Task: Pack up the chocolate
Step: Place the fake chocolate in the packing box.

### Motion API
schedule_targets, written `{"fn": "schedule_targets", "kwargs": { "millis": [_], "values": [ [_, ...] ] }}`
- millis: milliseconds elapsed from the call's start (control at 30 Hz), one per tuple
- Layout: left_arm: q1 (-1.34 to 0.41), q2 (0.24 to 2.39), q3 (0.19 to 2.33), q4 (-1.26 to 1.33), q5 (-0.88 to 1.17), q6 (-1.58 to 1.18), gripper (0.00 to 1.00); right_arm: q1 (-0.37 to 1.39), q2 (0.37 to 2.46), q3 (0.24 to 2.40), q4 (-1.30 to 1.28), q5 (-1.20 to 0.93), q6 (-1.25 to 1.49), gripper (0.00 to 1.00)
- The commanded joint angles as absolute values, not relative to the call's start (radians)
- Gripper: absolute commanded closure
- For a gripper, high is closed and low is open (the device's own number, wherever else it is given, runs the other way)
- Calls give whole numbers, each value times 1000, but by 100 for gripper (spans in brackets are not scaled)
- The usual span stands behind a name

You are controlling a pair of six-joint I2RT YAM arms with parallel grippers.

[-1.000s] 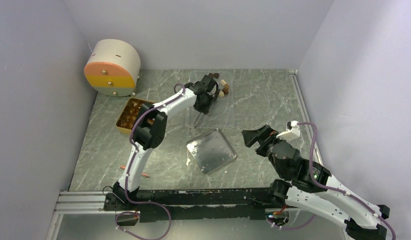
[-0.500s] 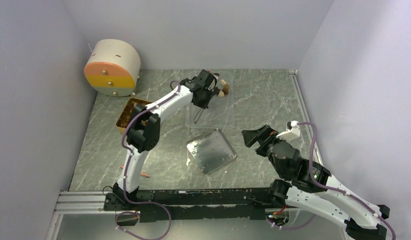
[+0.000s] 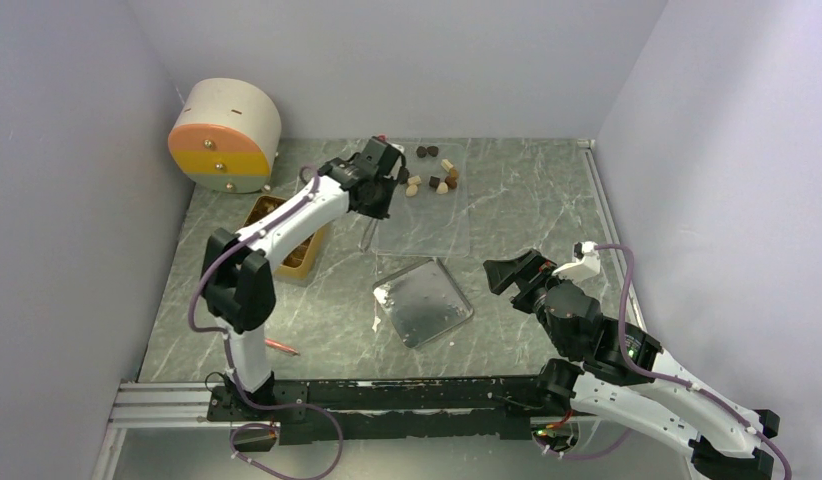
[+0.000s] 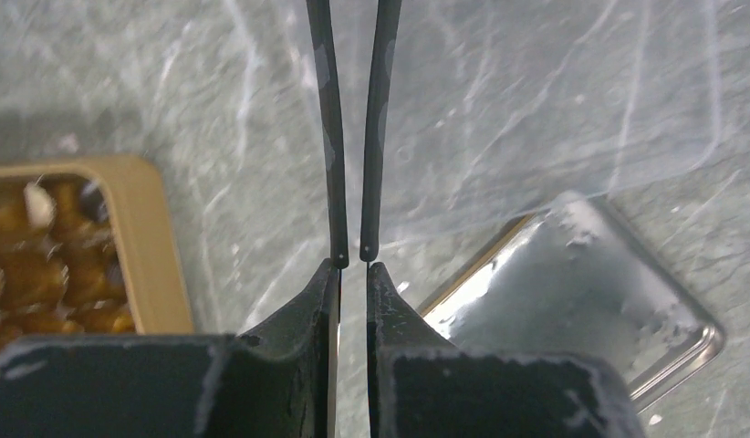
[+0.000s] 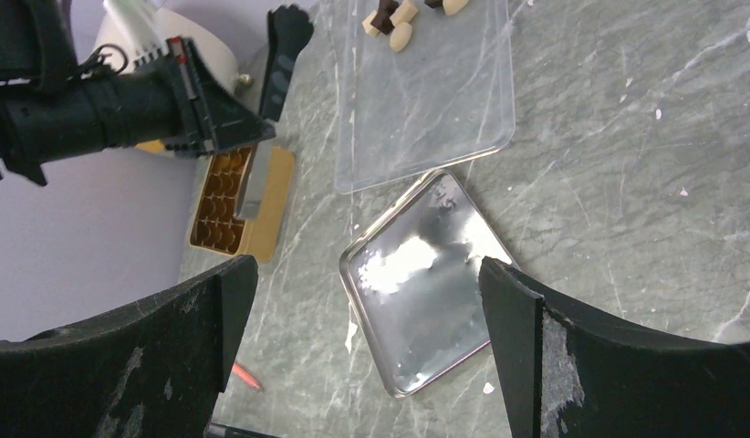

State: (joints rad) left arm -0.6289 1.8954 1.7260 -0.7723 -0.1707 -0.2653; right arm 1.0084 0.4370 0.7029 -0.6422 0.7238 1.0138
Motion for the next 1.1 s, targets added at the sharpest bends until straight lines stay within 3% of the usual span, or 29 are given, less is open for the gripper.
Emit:
{"fn": "schedule_targets", "kwargs": {
  "millis": [0,567,1067],
  "values": [
    [-573,1747,1636,-807,-222,-318,94,1008,433,726,-615,724,998,3],
    [-287,1390,1284,-903,-235,-342,92,1008,462,734,-604,692,963,3],
    [-208,1381,1193,-885,-197,-315,88,1009,470,718,-579,671,975,3]
  ]
}}
